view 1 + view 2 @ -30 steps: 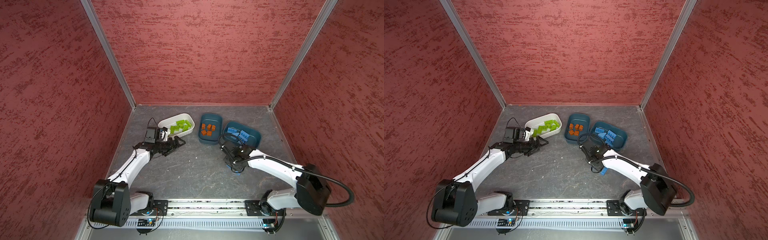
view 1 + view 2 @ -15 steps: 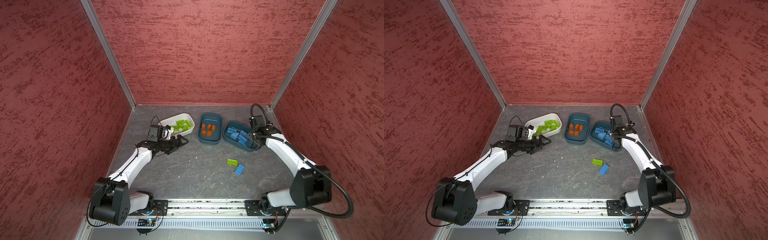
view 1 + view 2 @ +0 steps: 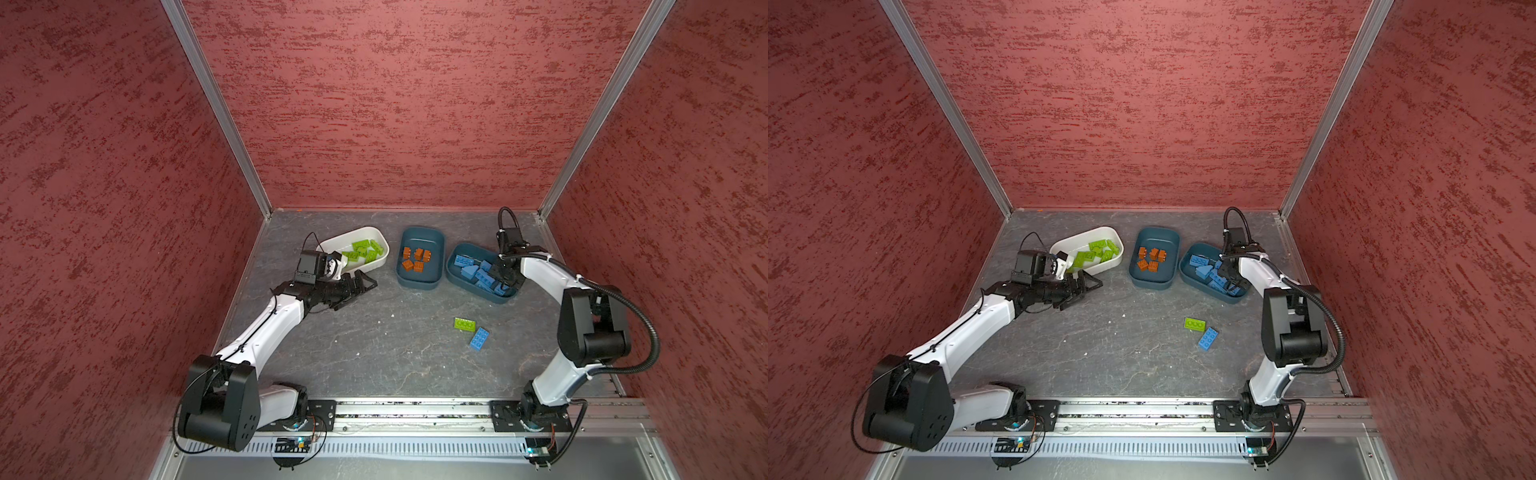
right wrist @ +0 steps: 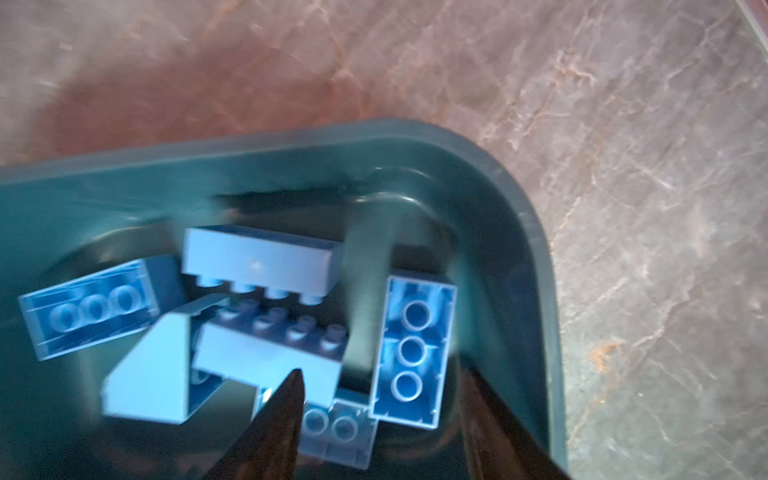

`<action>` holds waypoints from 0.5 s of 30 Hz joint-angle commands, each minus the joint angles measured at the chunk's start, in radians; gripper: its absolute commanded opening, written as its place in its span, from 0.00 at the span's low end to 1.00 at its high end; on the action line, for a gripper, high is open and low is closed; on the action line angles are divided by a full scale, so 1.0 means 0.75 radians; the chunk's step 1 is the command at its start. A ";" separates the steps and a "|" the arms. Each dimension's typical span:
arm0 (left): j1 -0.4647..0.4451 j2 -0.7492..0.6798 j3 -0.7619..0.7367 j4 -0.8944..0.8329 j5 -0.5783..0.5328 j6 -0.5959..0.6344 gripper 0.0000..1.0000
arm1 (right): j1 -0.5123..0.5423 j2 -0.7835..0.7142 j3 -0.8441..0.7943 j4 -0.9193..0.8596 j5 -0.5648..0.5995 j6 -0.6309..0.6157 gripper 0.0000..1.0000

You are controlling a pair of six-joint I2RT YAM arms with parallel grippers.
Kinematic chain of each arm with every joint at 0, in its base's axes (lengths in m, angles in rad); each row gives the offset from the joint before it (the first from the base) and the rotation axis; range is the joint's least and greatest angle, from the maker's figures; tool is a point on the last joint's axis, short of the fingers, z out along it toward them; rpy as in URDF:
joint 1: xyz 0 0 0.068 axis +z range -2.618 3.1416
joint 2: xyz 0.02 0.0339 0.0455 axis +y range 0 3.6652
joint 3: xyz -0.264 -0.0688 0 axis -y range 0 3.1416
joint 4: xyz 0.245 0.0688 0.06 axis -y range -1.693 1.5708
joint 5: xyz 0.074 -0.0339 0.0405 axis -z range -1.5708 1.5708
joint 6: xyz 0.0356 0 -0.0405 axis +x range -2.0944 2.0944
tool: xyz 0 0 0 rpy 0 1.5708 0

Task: Sort the legos into containers by color
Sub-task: 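Carry the blue brick into the farther teal tub and release it, then return the right gripper to the table and grasp the lime-green brick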

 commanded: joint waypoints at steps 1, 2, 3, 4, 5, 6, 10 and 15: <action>0.001 -0.003 0.039 -0.017 -0.007 0.020 1.00 | 0.023 -0.142 -0.015 -0.021 -0.087 -0.057 0.66; 0.002 0.002 0.042 -0.020 -0.005 0.026 1.00 | 0.038 -0.180 -0.028 -0.040 -0.097 -0.077 0.67; 0.003 0.006 0.045 -0.026 -0.004 0.031 1.00 | 0.056 -0.218 -0.047 -0.052 -0.116 -0.102 0.68; 0.005 0.010 0.050 -0.034 -0.006 0.037 1.00 | 0.084 -0.264 -0.074 -0.053 -0.151 -0.150 0.68; 0.006 0.014 0.055 -0.040 -0.004 0.042 1.00 | 0.113 -0.309 -0.105 -0.044 -0.201 -0.204 0.69; 0.009 0.018 0.057 -0.045 -0.002 0.050 1.00 | 0.156 -0.376 -0.142 -0.035 -0.235 -0.277 0.69; 0.027 0.027 0.068 -0.049 0.009 0.063 1.00 | 0.301 -0.595 -0.259 -0.022 -0.280 -0.645 0.71; 0.034 0.037 0.097 -0.068 0.013 0.080 1.00 | 0.306 -0.736 -0.314 -0.056 -0.426 -0.983 0.72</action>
